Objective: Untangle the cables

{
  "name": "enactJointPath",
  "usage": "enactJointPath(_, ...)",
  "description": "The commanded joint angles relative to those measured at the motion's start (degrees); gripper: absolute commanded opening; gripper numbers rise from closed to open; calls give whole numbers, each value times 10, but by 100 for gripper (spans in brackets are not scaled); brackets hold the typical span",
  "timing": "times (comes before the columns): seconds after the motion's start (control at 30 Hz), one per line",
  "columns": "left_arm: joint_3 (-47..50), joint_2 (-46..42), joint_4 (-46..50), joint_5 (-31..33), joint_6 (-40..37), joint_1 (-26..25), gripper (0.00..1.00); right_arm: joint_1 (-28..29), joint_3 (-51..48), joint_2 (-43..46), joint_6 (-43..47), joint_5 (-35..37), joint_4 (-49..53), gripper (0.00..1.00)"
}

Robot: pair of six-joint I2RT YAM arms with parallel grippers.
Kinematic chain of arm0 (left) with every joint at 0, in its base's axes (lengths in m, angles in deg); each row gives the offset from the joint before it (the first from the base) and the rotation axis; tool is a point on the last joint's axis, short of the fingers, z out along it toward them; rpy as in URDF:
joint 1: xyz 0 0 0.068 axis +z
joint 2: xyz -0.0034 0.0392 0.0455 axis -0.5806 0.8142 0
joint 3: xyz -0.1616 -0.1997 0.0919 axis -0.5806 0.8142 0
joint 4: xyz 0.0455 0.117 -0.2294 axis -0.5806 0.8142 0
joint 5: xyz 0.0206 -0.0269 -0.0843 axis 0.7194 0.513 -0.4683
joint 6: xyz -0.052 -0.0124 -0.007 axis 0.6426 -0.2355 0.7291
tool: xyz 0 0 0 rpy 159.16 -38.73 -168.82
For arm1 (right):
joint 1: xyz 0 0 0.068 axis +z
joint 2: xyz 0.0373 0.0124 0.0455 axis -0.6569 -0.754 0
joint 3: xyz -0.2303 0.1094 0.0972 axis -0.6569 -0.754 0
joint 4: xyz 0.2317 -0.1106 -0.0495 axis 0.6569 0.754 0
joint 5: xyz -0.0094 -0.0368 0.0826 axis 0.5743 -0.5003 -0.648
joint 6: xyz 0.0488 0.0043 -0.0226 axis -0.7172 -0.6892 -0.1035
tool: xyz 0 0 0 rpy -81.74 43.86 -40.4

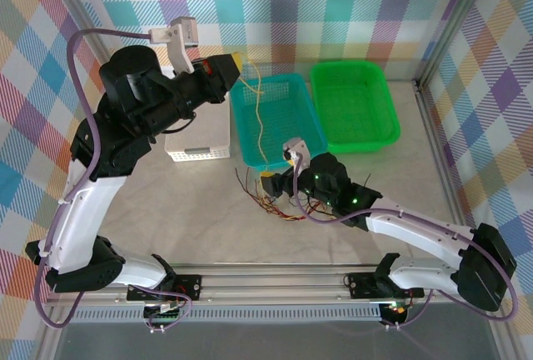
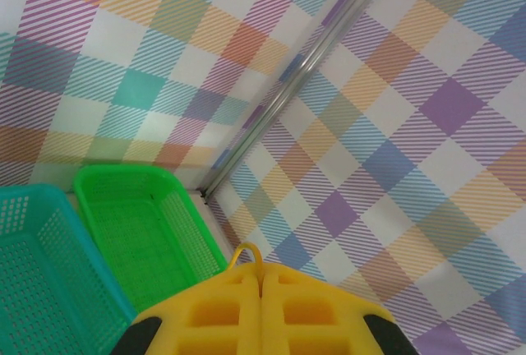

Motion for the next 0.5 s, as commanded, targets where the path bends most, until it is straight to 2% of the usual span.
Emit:
enactJointPath(0.0,12,-16,-21,-16,13,-3,0,3,21,-39,-6,0,-57,88)
enactJointPath(0.13,14,-16,-25,-28,22,-3,0,3,61,-103,-15,-14,-71,86)
enactJointPath(0.2,17,-21,-23,-26,21,-4,0,3,72,-121,-22,-16,-77,78)
enactJointPath(0.23,20,-25,-21,-24,19,-4,0,3,78,-124,-25,-17,-75,69)
enactJointPath(0.27,23,-30,-17,-19,13,-4,0,3,84,-122,-31,-14,-64,49)
enactJointPath(0.3,27,-35,-14,-14,8,-4,0,3,88,-116,-35,-11,-55,35)
enactJointPath(0.37,46,-50,-5,2,-9,-4,0,3,102,-90,-52,21,-12,0)
enactJointPath(0.47,97,-77,-2,22,-31,-3,0,4,146,-49,-59,57,77,0)
